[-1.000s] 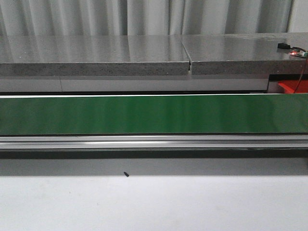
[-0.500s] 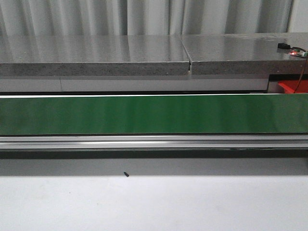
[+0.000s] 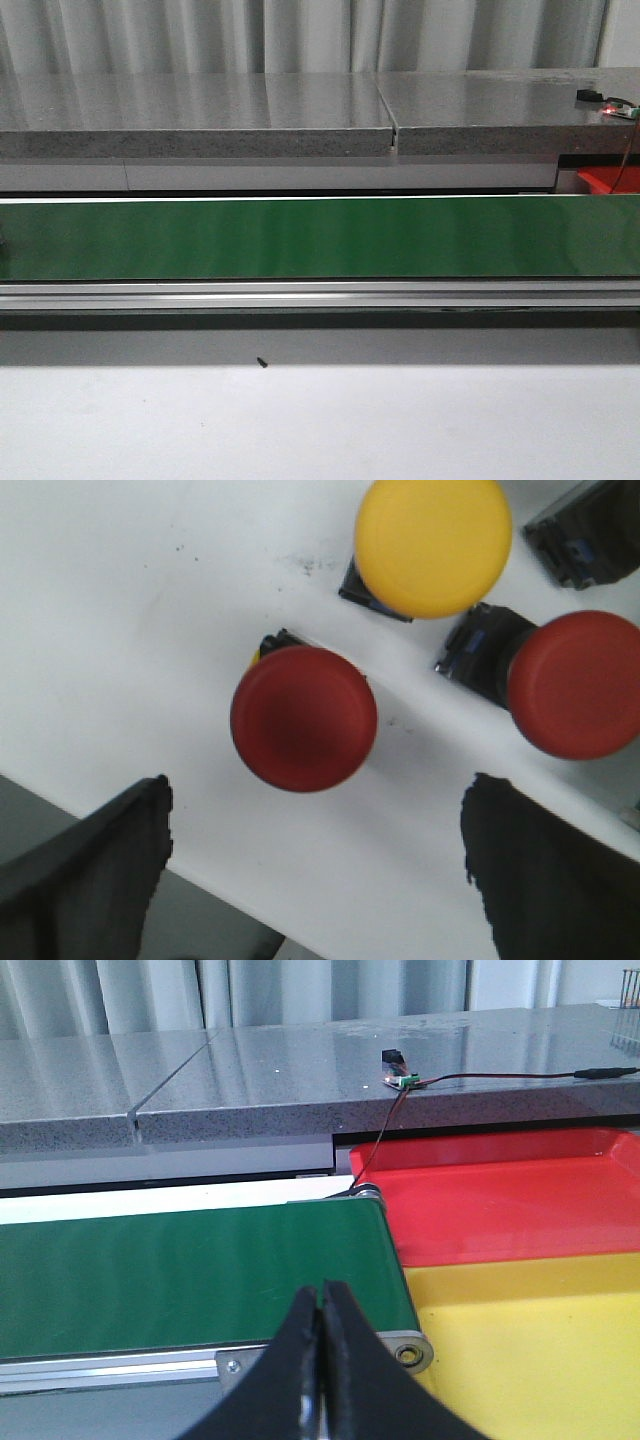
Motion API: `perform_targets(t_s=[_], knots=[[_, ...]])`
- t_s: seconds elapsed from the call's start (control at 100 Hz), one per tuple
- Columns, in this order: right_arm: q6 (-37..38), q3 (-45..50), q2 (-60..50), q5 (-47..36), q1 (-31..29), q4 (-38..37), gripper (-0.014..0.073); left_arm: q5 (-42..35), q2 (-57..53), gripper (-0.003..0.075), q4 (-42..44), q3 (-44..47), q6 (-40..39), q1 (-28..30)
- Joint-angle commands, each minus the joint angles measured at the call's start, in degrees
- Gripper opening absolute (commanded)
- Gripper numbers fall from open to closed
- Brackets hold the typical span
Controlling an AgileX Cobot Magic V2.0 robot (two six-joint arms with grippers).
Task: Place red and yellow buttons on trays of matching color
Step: 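Set the yellow button on the belt's start and open the left gripper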
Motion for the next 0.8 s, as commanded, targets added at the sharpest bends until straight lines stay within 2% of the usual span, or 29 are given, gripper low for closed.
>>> perform_targets(t_s=[0.0, 0.16, 0.38, 0.58, 0.79], knots=[[-0.4, -0.8, -1.2, -4.3, -0.3, -0.6, -0.0068, -3.3, -1.7, 0.0566, -0.1, -1.2, 0.8, 0.1], [-0.4, -0.8, -1.2, -4.3, -0.3, -0.6, -0.0068, -6.3, -1.5, 0.0557, -0.3, -1.2, 0.9, 0.1], [-0.4, -0.8, -1.2, -4.3, -0.3, -0.6, -0.0068, -6.4, 0.0, 0.0413, -1.2, -1.2, 1.0, 0.1], [-0.4, -0.8, -1.2, -4.3, -0.3, -0.6, -0.0068, -5.8, 1.4, 0.0372, -1.4, -1.2, 1.6, 0.1], [-0.4, -0.8, -1.2, -4.3, -0.3, -0.6, -0.0068, -5.7, 1.4, 0.0203, -1.4, -1.2, 1.8, 0.1]])
